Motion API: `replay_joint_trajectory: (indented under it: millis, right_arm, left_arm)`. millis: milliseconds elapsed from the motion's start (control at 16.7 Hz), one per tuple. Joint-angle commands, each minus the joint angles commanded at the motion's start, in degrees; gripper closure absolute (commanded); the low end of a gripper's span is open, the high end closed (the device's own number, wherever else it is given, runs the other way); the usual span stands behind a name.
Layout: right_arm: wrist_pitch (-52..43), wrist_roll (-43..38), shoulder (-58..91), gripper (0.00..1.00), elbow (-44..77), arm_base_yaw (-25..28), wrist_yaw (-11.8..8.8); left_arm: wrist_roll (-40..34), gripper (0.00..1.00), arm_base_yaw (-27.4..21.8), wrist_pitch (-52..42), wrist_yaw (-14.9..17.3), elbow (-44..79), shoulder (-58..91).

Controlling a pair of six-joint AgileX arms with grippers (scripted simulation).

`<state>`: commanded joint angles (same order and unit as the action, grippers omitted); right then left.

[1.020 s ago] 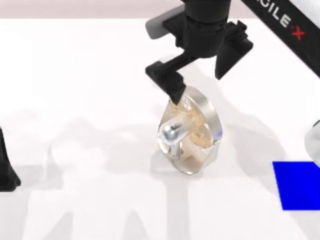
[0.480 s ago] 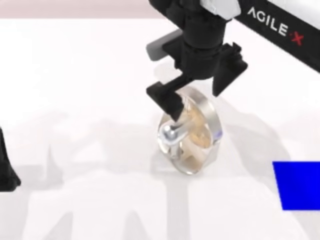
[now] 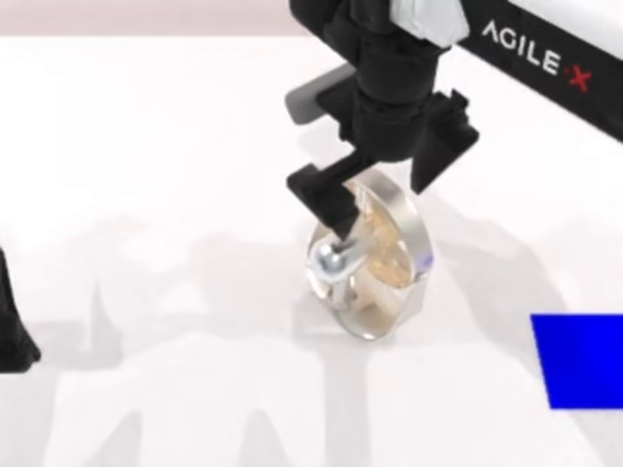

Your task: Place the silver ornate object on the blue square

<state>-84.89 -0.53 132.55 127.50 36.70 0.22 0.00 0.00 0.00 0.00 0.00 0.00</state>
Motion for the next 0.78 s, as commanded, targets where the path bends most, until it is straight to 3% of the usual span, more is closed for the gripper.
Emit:
replay_joint_trajectory:
  millis: [660, 780]
  right_arm:
    - [0.0, 0.0, 0.0, 0.98, 0.0, 0.0, 0.0]
    - [0.0, 0.0, 0.0, 1.00, 0.0, 0.0, 0.0]
  left_arm:
    - [0.0, 0.00, 0.0, 0.0, 0.0, 0.0, 0.0]
    - [0.0, 0.00, 0.0, 0.0, 0.0, 0.0, 0.0]
